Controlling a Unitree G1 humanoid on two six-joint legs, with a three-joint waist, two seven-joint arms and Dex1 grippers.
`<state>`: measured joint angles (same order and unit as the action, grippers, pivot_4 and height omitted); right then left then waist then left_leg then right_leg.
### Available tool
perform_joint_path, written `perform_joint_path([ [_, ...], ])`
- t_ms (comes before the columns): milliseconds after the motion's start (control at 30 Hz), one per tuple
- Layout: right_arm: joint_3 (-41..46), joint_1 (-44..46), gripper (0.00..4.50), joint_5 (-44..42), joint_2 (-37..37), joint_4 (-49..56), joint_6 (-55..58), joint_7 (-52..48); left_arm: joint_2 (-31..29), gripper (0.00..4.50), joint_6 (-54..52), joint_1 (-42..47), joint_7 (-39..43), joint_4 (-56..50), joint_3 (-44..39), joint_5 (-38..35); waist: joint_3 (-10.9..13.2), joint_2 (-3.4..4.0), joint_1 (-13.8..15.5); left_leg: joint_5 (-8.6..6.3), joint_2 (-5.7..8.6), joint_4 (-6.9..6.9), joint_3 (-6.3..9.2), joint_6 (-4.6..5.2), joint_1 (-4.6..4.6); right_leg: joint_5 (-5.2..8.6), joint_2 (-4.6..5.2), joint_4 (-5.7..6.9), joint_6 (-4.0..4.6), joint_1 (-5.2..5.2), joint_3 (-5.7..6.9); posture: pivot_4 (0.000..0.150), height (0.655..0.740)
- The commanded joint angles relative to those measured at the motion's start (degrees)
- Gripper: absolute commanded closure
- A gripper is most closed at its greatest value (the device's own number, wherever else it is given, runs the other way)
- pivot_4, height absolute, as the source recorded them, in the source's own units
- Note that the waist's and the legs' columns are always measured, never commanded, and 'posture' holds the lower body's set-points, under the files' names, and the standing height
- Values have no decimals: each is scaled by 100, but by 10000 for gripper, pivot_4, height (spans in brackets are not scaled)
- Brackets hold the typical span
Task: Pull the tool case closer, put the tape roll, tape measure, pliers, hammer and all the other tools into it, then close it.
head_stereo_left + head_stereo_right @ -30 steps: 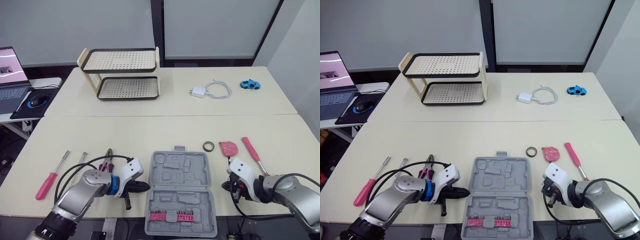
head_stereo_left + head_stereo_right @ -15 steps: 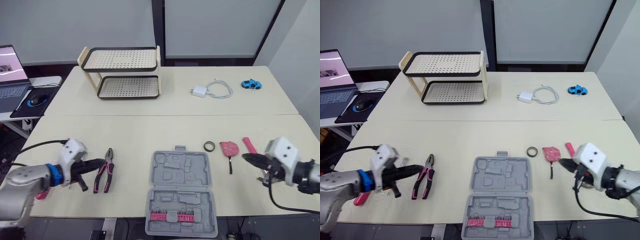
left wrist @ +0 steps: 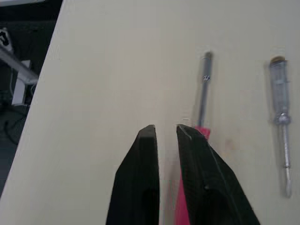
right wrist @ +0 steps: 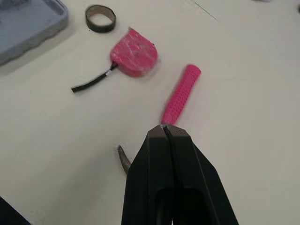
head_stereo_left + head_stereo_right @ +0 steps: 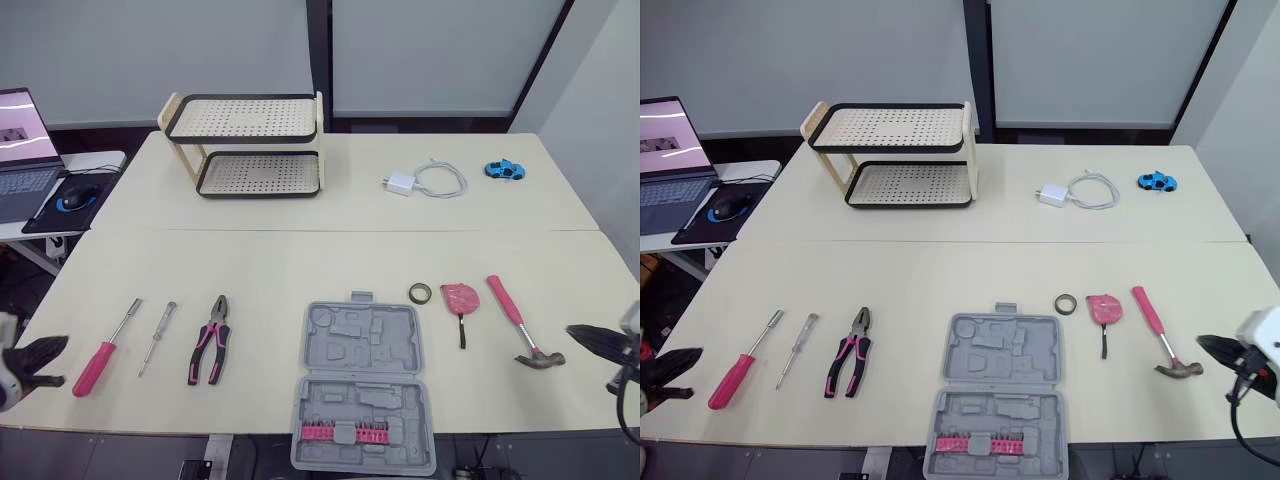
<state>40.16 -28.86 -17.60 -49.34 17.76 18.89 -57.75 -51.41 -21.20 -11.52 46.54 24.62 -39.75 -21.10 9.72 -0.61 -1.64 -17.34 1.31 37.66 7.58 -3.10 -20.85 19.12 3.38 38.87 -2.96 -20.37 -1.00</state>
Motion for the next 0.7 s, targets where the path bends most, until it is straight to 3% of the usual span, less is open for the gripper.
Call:
perform_joint_path([
  [33, 169, -152, 36041, -19, -42, -53, -387, -306, -255, 26757, 361, -302, 763, -318, 154, 12, 0, 1, 0, 0, 1, -1, -1, 0, 0, 0, 3, 0, 0, 0, -1, 1500, 7400],
  [300, 283, -203, 6520, -287, -636, -149, -334, -1246, -1234, 44, 945, -106, 2002, 617, 498, 222, 0, 1, -3, 1, -2, -22, -1, -2, 11, 1, 4, 1, 3, 2, 3, 1500, 7400],
  [367, 328, -197, 215, -317, -782, -216, -309, -1440, -1416, 0, 1086, 50, 2169, 915, 577, 272, 0, 1, -8, 1, 2, -29, -8, -1, 12, 1, 0, 0, 3, 0, 1, 1500, 7400],
  [700, 444, 165, 215, -491, -1460, -435, 178, -2154, -1899, 0, 1495, 322, 2753, 1666, 814, 491, 2, 0, -29, 1, -2, -62, -44, -1, 18, 2, -11, -5, 4, -15, 2, 1500, 7400],
])
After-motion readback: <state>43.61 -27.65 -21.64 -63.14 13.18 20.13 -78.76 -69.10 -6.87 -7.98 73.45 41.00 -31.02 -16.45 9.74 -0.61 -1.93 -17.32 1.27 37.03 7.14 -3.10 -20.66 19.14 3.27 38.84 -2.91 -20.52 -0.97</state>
